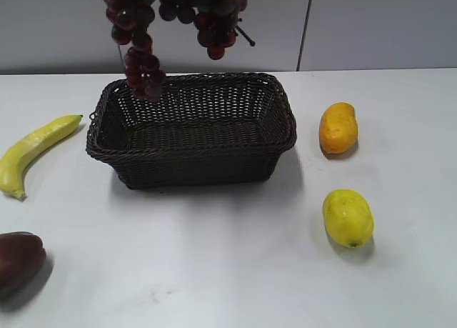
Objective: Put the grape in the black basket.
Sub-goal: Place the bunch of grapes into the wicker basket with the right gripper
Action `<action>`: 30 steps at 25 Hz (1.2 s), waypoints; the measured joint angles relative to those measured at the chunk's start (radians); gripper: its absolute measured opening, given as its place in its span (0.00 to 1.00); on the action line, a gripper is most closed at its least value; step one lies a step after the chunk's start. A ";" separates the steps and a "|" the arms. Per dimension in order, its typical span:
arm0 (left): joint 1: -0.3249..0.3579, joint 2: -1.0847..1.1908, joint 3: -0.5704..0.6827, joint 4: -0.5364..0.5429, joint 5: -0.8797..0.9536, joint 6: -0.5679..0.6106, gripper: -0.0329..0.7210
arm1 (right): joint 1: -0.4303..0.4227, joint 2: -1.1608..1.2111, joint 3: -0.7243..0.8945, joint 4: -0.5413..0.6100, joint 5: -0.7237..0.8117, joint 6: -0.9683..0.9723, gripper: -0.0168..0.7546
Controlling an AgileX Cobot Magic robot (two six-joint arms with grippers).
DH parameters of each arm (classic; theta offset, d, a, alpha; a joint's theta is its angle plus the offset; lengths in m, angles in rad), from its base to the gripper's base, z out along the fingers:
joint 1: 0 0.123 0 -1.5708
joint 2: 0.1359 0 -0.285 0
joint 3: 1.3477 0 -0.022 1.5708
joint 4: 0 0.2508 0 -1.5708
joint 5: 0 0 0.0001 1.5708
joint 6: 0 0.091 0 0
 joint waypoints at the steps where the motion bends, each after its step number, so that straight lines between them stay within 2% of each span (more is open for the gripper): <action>1: 0.000 0.000 0.000 0.000 0.000 0.000 0.35 | -0.015 0.015 0.000 -0.002 -0.015 0.007 0.37; 7: 0.000 0.000 0.000 0.000 0.000 0.000 0.35 | -0.089 0.156 0.000 -0.011 -0.052 0.017 0.37; 12: 0.000 0.000 0.000 0.000 0.000 0.000 0.35 | -0.097 0.270 0.000 0.000 -0.047 0.031 0.38; 13: 0.000 0.000 0.000 0.000 0.000 0.000 0.35 | -0.097 0.289 0.000 0.007 -0.041 0.032 0.42; 17: 0.000 0.000 0.000 0.000 0.000 0.000 0.35 | -0.096 0.333 0.000 0.010 0.005 0.033 0.78; 19: 0.000 0.000 0.000 0.000 0.000 0.000 0.35 | -0.096 0.336 0.000 -0.001 0.041 0.034 0.84; 25: 0.000 0.000 0.000 0.000 0.000 0.000 0.35 | -0.096 0.307 -0.038 -0.038 0.181 0.035 0.85; 30: 0.000 0.000 0.000 0.000 0.000 0.000 0.35 | -0.096 0.195 -0.062 -0.052 0.318 0.037 0.84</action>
